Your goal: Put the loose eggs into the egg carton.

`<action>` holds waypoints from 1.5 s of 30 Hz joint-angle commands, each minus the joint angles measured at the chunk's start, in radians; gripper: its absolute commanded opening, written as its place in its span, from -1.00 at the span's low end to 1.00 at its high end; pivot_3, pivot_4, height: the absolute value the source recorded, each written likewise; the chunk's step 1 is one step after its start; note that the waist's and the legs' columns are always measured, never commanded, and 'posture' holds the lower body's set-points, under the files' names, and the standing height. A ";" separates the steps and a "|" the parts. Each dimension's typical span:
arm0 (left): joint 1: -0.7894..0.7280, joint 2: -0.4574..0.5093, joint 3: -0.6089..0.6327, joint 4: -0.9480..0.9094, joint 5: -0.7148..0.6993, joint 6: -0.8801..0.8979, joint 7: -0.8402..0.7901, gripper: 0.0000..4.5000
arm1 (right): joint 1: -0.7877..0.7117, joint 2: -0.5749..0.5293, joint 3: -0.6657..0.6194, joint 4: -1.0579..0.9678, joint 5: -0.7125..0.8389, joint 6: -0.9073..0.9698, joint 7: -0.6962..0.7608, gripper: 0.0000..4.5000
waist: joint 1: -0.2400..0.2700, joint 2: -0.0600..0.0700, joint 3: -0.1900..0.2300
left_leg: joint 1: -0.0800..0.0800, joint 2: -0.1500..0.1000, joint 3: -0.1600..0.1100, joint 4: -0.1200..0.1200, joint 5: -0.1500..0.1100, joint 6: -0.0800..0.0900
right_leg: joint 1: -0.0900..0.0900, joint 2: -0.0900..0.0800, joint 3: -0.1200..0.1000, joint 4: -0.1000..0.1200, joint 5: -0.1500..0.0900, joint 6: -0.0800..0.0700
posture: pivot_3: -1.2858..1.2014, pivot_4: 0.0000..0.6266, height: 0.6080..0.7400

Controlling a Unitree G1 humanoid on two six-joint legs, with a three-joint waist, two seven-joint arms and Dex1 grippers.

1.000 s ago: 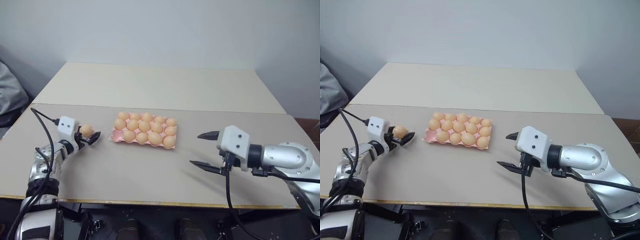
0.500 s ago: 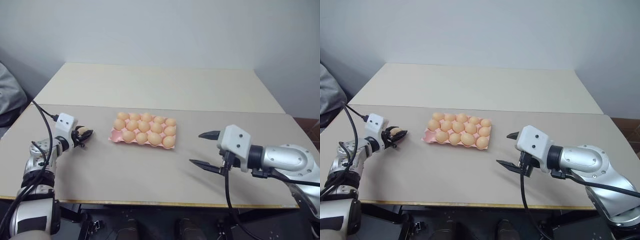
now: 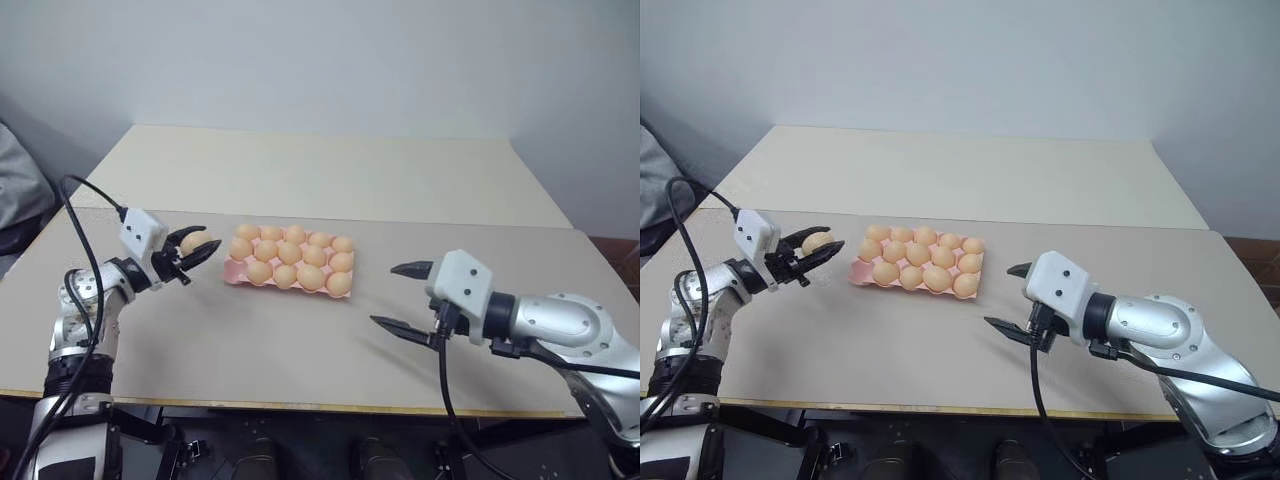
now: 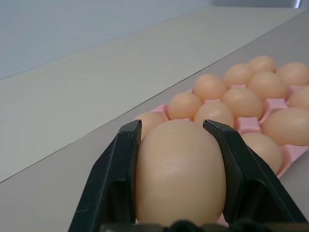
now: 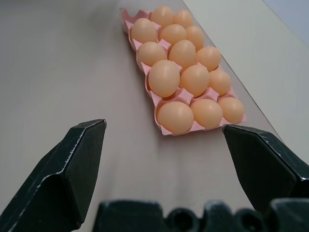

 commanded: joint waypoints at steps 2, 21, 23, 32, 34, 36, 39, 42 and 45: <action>-0.070 -0.010 -0.040 0.039 0.009 -0.023 -0.054 -0.21 | 0.004 0.013 -0.017 -0.060 -0.013 0.003 -0.043 1.00 | 0.000 0.000 0.000 | 0.000 0.000 -0.001 0.001 0.000 0.000 | 0.001 0.000 -0.001 0.000 0.000 0.000 | 0.03 -0.52 1.00; -0.117 -0.011 -0.035 0.122 0.020 -0.077 -0.117 0.98 | 0.038 0.012 -0.018 -0.075 -0.039 0.004 -0.088 1.00 | -0.002 0.000 0.000 | 0.000 0.000 -0.001 0.001 0.000 0.000 | 0.001 0.000 -0.001 -0.001 0.000 0.000 | 0.03 -0.52 1.00; -0.107 0.003 -0.013 0.103 0.016 -0.074 -0.096 0.98 | 0.036 0.009 -0.017 -0.070 -0.040 0.001 -0.083 1.00 | -0.003 0.000 0.000 | 0.000 0.000 -0.002 0.001 0.000 0.000 | 0.001 0.000 -0.001 -0.001 0.000 0.000 | 0.03 -0.52 1.00; 0.175 0.190 0.160 -0.211 -0.132 0.066 -0.175 0.98 | 0.032 -0.021 -0.040 -0.041 -0.031 -0.018 -0.028 1.00 | -0.022 0.000 0.000 | 0.000 0.000 -0.002 0.001 0.000 0.000 | 0.001 0.000 -0.001 -0.001 -0.001 0.000 | 0.03 -0.52 1.00; 0.275 0.234 0.205 -0.289 -0.168 0.099 -0.214 0.98 | 0.032 -0.039 -0.057 -0.024 -0.023 -0.032 0.004 1.00 | -0.024 0.000 0.000 | 0.000 0.001 -0.002 0.001 0.000 0.000 | 0.000 0.000 -0.001 -0.001 -0.004 -0.005 | 0.03 -0.52 1.00; 0.362 0.265 0.253 -0.353 -0.201 0.126 -0.237 0.98 | 0.030 -0.057 -0.080 0.008 -0.012 -0.060 0.050 1.00 | -0.024 0.000 0.000 | 0.000 0.001 -0.001 0.001 0.000 0.000 | 0.001 -0.001 -0.001 -0.002 -0.005 -0.006 | 0.03 -0.52 1.00; 0.398 0.273 0.275 -0.403 -0.220 0.166 -0.199 0.98 | 0.032 -0.068 -0.098 0.055 -0.003 -0.103 0.105 1.00 | -0.010 0.000 0.000 | 0.000 0.001 -0.002 0.001 0.000 0.000 | 0.001 -0.001 -0.002 -0.002 -0.005 -0.005 | 0.03 -0.52 1.00; 0.464 0.275 0.318 -0.510 -0.247 0.209 -0.176 0.98 | 0.039 -0.100 -0.116 0.111 0.009 -0.156 0.196 1.00 | -0.002 0.000 0.000 | 0.000 0.001 -0.002 0.001 -0.001 -0.002 | 0.000 -0.001 -0.002 -0.002 -0.005 -0.005 | 0.03 -0.52 1.00; 0.566 0.270 0.376 -0.662 -0.262 0.250 -0.141 0.98 | 0.039 -0.148 -0.134 0.171 0.015 -0.203 0.289 1.00 | -0.004 0.000 0.000 | -0.001 0.001 0.000 0.000 -0.001 -0.001 | -0.001 -0.002 -0.001 -0.004 -0.005 -0.005 | 0.03 -0.52 1.00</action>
